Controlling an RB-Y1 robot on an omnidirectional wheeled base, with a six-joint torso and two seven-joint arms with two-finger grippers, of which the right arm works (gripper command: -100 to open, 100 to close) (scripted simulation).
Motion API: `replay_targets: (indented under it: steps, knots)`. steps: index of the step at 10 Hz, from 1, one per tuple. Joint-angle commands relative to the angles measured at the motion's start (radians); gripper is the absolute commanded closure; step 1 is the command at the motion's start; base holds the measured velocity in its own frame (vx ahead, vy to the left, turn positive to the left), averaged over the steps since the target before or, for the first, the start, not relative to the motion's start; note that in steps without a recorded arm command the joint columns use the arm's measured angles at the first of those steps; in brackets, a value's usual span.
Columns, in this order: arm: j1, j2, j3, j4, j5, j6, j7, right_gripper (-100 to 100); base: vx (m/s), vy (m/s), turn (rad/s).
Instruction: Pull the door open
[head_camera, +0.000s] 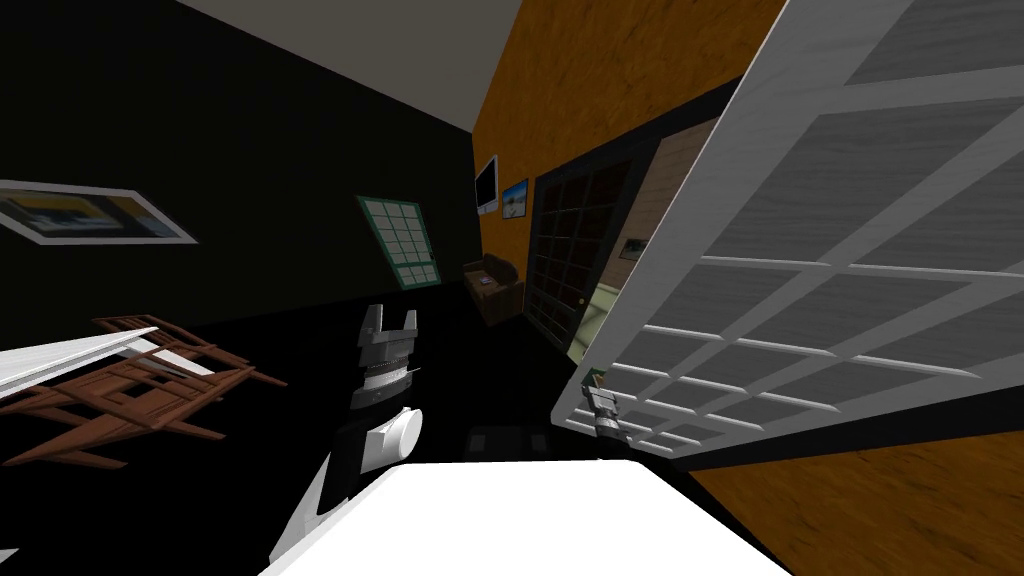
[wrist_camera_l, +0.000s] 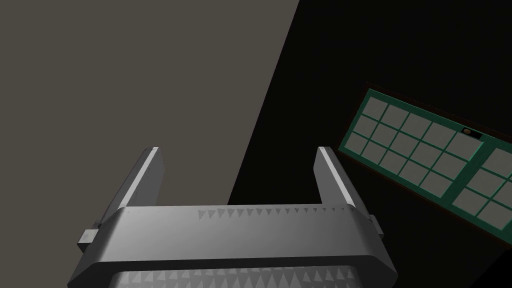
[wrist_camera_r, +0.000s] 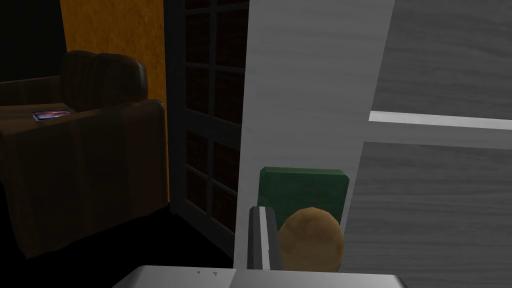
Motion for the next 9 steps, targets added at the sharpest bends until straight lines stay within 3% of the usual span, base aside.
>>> replay_targets:
  steps: [1, 4, 5, 9]
  knots:
    - [0.001, -0.001, -0.001, 0.0, -0.001, 0.001, 0.0, 100, 0.002, -0.012, 0.02]
    - [0.001, -0.001, -0.001, 0.0, -0.001, 0.001, 0.0, 100, 0.001, -0.001, 0.005]
    - [0.011, -0.019, 0.008, -0.015, 0.003, 0.019, -0.021, -100, -0.097, 0.035, 0.041]
    - [0.038, -0.063, 0.023, -0.045, 0.009, 0.063, -0.067, -100, -0.197, 0.051, 0.026]
